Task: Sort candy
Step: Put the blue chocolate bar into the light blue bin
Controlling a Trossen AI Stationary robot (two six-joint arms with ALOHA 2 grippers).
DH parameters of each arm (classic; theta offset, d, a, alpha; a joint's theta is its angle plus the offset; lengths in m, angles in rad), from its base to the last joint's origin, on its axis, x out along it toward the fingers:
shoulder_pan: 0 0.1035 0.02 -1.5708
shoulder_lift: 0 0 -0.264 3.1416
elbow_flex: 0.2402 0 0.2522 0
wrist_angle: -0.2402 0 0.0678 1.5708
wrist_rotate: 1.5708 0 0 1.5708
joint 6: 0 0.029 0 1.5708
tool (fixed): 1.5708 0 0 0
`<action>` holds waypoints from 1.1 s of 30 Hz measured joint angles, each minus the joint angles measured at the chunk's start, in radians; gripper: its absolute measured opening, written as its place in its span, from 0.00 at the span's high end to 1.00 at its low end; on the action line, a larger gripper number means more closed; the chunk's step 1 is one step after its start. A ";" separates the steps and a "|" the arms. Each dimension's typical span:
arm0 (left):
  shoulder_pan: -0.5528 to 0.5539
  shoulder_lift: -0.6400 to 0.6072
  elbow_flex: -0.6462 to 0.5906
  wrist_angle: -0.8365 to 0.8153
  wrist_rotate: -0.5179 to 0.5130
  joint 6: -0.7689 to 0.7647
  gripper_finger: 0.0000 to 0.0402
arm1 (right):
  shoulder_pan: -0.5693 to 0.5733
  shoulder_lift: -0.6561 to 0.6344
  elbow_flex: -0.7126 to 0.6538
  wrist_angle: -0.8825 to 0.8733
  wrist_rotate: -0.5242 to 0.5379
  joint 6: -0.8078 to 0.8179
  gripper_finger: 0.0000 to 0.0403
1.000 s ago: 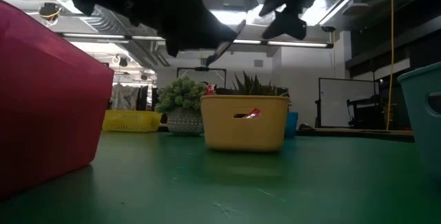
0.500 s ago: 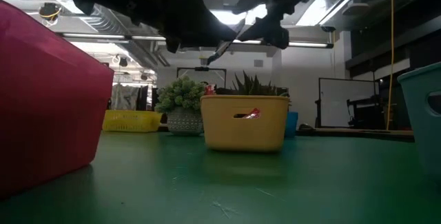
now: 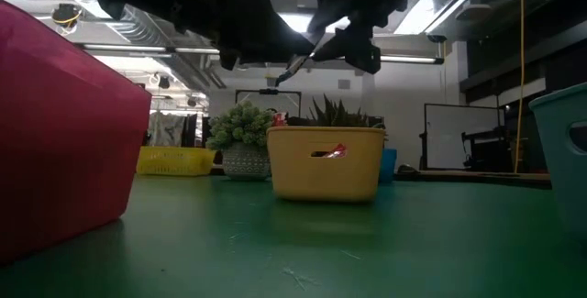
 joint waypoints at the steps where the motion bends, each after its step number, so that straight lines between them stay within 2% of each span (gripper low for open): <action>1: 0.000 0.000 0.000 0.000 0.000 0.000 0.78 | 0.000 0.000 0.000 0.000 0.001 0.000 0.57; 9: 0.000 0.000 0.000 -0.001 -0.001 0.000 0.78 | 0.000 0.000 0.000 0.000 0.008 0.000 0.80; 14: -0.001 0.000 0.000 -0.003 -0.005 -0.001 0.78 | 0.000 0.000 0.000 0.005 0.013 -0.001 0.89; 20: -0.001 0.000 0.000 -0.001 -0.003 -0.004 0.76 | 0.000 0.000 -0.001 0.018 0.015 -0.011 0.90; 29: -0.002 0.000 0.000 0.004 0.020 -0.008 0.59 | -0.001 0.000 -0.001 0.035 -0.005 -0.040 0.93; 33: -0.002 0.000 0.000 0.006 0.019 -0.008 0.56 | -0.001 -0.011 -0.001 0.026 -0.024 -0.053 0.92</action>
